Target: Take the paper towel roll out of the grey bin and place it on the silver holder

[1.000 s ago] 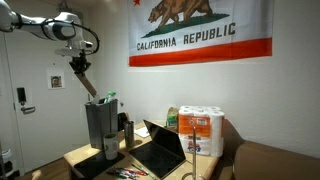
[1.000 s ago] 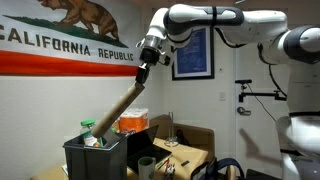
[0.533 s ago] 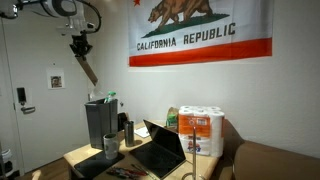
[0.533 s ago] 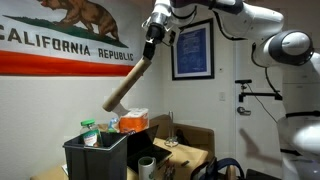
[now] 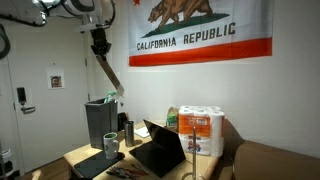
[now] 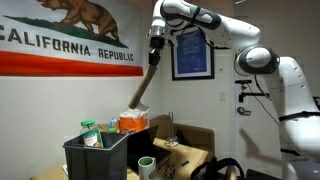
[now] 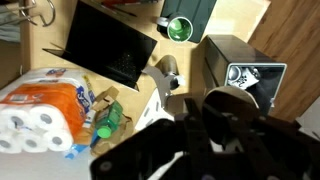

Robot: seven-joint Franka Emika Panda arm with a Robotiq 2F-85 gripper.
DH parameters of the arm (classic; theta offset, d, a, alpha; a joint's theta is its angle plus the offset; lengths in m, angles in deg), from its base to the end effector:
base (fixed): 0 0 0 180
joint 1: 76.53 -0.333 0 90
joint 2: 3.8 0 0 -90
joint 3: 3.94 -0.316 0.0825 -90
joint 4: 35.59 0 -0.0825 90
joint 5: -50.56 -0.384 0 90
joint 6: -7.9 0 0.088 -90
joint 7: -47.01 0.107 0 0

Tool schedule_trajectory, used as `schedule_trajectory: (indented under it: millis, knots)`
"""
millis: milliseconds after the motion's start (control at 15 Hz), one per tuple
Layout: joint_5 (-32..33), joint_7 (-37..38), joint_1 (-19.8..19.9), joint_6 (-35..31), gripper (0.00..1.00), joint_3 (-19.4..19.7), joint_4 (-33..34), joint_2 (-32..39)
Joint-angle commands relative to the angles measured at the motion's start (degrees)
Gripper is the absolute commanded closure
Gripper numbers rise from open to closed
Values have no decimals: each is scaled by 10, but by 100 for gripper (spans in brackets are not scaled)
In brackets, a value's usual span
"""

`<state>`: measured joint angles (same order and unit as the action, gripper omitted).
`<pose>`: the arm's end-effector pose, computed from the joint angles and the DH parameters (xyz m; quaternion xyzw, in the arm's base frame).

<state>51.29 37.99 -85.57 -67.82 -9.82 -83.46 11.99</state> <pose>0.5652 0.1339 0.7733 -0.9739 -0.2007 -0.1052 0.0131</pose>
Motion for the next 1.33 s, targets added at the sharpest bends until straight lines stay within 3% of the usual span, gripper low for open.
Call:
schedule_trajectory:
  millis: [0, 200, 600, 667, 1267]
  knots:
    - [4, 26, 24, 68, 95, 20, 106, 67]
    - [-1, 36, 47, 111, 96, 36, 156, 100]
    - [-10, 57, 93, 140, 96, 51, 161, 102]
    - [1, 39, 85, 120, 96, 47, 137, 94]
    - [1, 38, 84, 120, 93, 47, 138, 95]
